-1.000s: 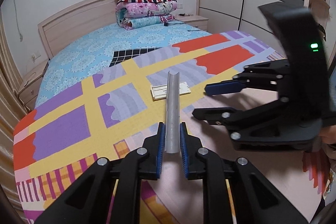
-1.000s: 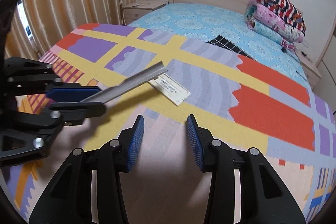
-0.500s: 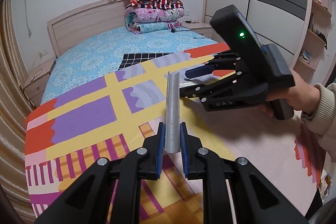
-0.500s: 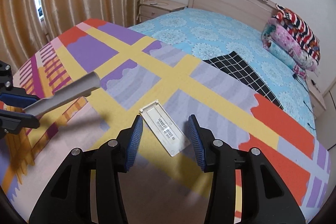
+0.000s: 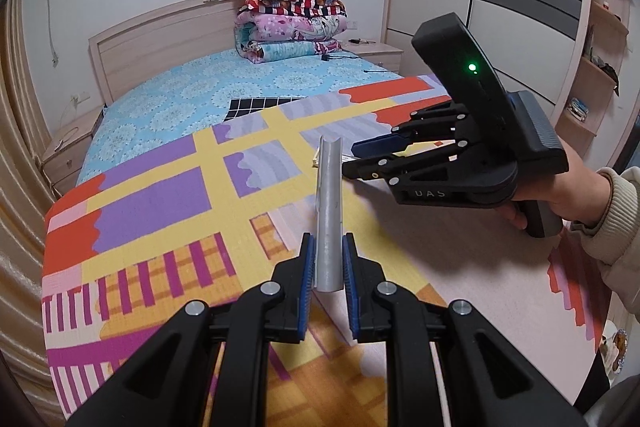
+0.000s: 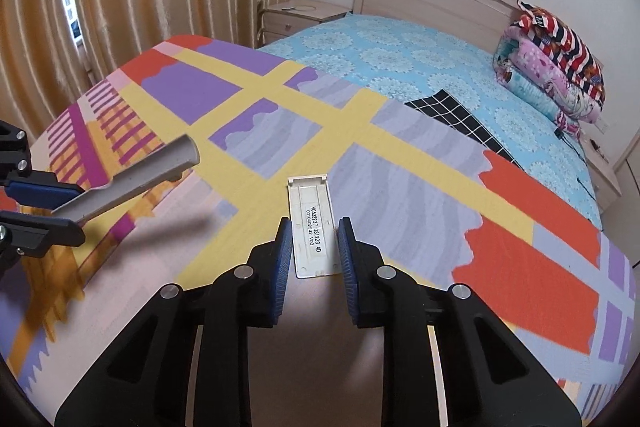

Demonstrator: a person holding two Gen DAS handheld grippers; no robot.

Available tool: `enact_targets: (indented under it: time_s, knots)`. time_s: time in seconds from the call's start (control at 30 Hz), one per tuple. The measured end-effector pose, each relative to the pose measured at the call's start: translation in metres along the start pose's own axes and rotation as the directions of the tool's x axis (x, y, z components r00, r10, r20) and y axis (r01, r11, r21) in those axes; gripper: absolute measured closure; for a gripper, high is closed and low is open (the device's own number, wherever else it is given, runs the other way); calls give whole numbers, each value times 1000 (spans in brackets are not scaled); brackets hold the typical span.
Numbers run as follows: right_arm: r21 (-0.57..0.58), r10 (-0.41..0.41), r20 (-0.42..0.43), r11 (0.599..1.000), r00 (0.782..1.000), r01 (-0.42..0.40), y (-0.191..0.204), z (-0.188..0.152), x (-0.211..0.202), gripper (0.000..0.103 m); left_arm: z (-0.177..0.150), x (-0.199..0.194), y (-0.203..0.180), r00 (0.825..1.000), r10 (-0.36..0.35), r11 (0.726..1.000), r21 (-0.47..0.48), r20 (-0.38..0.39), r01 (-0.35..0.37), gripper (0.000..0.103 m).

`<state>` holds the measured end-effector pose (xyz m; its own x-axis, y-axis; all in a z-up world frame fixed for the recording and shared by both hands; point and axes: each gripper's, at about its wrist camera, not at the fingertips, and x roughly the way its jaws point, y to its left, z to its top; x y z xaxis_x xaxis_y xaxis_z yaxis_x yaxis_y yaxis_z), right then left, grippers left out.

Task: Collect trash
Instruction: 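Carry the metal bar and card strip with both tools over the bin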

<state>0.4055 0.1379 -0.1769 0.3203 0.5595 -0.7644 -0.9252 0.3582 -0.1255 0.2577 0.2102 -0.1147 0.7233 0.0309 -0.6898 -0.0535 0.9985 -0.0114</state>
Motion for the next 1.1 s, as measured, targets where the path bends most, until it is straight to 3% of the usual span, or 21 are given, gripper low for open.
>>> enact_targets:
  time_s: [0.37,0.8,0.97,1.1]
  knots:
    - [48,-9,16,999,1000,8,20,-32,-45,79,-13,-27,-16,1000,-3,1000,-27,10,3,89]
    - [102,-11,70,995,997,3,47,-94,-129,79,-43,-97,-68,997,-38,997,-59,72,42,89]
    - [79,-57,95,996,994,49,72,-112,-162,79,-54,-119,-89,995,-41,997,-54,91,46,89]
    - [85,-50,103,996,993,41,87,-127,-182,79,-67,-133,-103,993,-50,993,-100,106,61,89]
